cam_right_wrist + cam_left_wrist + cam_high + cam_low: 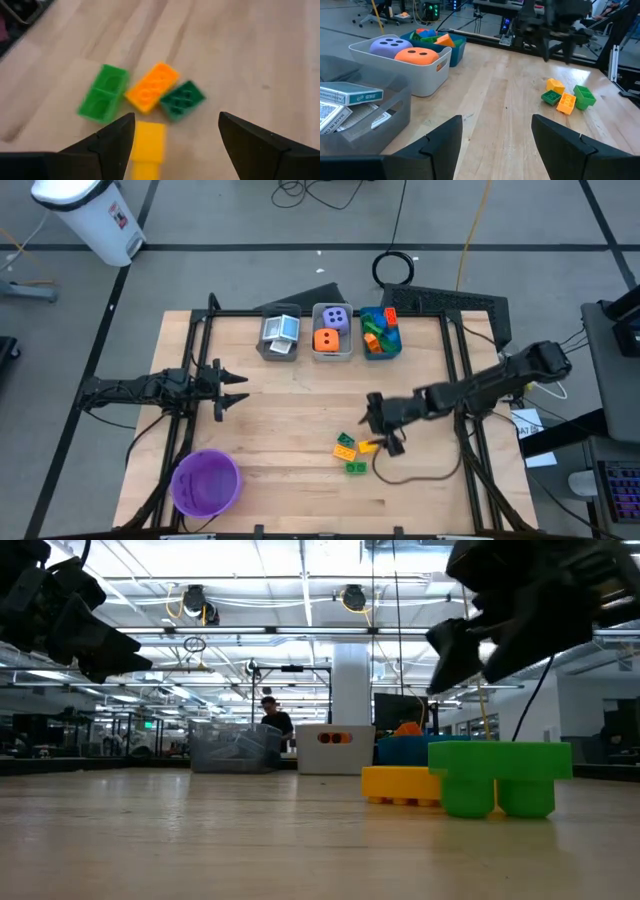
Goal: Pick & Place Toys
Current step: Put the yellow game piece into the blue bin
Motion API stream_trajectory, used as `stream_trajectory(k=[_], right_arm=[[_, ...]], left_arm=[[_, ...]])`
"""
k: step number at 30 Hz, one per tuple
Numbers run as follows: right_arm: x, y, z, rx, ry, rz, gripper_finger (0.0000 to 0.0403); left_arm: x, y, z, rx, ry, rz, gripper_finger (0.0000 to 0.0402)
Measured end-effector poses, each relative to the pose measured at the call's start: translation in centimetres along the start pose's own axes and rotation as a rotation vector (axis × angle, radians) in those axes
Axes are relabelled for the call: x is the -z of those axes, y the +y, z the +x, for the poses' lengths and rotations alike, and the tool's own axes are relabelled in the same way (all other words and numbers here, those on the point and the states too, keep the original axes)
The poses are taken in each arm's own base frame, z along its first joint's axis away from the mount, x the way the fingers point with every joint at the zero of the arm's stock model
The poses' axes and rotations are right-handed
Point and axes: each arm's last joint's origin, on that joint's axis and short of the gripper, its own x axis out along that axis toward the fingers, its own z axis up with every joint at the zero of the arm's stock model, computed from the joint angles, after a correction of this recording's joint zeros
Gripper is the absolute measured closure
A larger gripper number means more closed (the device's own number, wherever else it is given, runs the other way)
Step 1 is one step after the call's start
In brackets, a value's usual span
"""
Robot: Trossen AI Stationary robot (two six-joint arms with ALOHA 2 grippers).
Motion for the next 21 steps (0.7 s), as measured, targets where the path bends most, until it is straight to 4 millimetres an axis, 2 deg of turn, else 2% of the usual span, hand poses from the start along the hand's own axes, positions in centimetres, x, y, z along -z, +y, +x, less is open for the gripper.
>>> stream_trajectory(k=[6, 13, 21], right_arm=[[1.0, 2.4, 1.8, -0.028, 0.083, 0.063, 0.0124], [3.0, 2.6, 4.1, 0.052, 0.174, 0.094, 0.0124], [3.2, 2.6, 4.3, 0.054, 0.183, 0.097, 0.0127]], left_arm=[[0.0, 0.0, 0.0, 0.0, 0.0, 0.0, 0.0156], [0.0, 0.0, 0.0, 0.0, 0.0, 0.0, 0.0156], [0.0, 0.0, 0.0, 0.0, -0.001, 0.0, 0.0156]])
